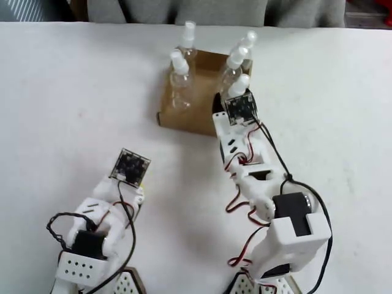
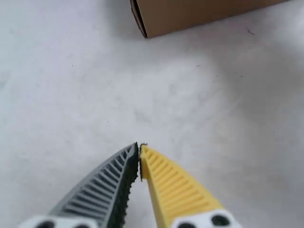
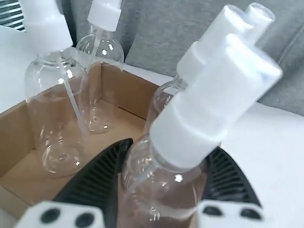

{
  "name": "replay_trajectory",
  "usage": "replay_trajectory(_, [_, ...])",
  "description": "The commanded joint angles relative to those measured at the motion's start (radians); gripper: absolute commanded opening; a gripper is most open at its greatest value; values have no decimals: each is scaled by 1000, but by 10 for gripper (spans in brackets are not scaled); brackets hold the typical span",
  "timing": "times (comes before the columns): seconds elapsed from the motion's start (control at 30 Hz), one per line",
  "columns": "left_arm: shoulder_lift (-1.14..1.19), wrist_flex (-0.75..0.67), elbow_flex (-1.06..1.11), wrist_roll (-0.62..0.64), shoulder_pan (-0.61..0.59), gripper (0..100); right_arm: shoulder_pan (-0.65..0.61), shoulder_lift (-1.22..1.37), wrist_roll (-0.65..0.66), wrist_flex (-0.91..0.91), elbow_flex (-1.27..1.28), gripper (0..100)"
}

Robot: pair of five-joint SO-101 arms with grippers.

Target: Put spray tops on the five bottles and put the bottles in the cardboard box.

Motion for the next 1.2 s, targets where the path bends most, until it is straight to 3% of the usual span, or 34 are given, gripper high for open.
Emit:
replay_trajectory(0.0, [-12, 2, -6, -11, -13, 27, 16, -56, -11, 4, -5, 115])
replay_trajectory(0.97, [-8, 2, -6, -11, -13, 27, 7, -58, -18, 4, -6, 121])
replay_trajectory(1.17, [-8, 2, -6, -11, -13, 27, 7, -56, -18, 4, -5, 238])
